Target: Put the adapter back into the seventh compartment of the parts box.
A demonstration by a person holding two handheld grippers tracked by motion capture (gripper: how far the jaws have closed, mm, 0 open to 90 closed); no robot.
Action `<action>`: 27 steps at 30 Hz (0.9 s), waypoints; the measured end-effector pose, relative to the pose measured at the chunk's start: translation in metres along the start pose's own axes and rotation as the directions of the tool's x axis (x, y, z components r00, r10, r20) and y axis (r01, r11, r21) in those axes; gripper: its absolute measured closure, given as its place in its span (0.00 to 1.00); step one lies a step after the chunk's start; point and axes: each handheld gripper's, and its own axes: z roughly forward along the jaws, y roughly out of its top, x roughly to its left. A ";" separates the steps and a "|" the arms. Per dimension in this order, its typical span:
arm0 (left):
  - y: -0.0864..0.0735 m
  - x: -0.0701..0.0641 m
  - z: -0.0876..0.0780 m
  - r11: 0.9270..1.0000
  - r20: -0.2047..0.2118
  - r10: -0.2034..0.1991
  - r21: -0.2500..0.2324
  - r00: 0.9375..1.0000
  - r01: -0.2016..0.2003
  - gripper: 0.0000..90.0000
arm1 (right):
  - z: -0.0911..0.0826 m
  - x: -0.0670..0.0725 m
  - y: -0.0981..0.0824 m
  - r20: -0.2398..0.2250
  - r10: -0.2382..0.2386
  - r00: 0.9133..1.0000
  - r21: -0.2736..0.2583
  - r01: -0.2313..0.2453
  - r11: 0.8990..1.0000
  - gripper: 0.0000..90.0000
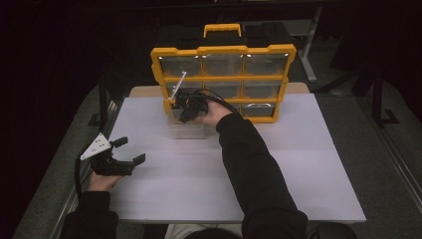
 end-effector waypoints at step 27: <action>0.000 0.000 0.001 1.000 0.002 0.009 0.008 1.000 -0.009 0.00 | -0.022 0.002 -0.008 0.016 0.050 0.999 -0.060 -0.049 0.997 0.61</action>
